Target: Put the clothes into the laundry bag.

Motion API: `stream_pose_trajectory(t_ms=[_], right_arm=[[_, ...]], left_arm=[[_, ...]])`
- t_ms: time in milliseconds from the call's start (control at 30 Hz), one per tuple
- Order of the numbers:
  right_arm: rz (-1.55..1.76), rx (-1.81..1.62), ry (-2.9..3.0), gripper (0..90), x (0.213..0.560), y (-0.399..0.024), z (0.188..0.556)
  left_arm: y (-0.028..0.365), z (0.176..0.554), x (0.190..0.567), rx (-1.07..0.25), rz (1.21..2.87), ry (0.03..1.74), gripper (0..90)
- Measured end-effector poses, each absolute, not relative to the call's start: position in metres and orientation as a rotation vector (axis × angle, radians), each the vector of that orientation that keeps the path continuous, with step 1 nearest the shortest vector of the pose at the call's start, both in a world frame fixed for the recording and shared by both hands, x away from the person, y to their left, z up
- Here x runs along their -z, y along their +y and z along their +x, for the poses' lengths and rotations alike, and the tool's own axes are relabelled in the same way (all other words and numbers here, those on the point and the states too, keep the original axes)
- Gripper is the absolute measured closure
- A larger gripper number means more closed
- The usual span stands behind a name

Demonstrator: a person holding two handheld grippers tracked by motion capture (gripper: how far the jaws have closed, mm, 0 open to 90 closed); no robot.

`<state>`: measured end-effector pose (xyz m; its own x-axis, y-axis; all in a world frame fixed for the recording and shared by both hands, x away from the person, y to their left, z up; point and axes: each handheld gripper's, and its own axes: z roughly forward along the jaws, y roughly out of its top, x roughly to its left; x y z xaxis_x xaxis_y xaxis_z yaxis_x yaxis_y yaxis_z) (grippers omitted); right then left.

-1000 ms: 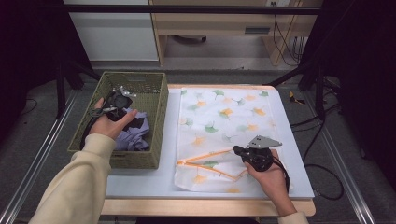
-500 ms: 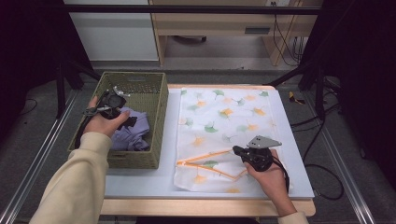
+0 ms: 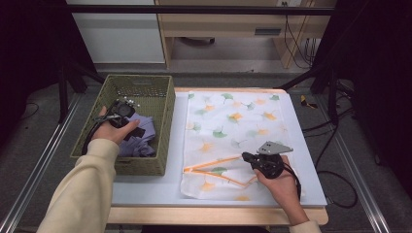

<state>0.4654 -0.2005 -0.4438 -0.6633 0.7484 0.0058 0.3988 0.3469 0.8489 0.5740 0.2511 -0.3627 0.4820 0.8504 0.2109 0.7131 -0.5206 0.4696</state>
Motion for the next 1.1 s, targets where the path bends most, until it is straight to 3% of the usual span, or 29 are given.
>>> stream_pose_trajectory(t_ms=[800,1100], right_arm=[[1.005,-1.257,2.242,87.1,0.444,-0.200,0.465],[1.005,-1.255,2.252,86.9,0.445,-0.199,0.465]], left_arm=[[0.268,0.599,0.399,-0.596,2.341,1.443,4.8],[0.275,0.609,0.414,-0.489,2.300,1.472,2.1]])
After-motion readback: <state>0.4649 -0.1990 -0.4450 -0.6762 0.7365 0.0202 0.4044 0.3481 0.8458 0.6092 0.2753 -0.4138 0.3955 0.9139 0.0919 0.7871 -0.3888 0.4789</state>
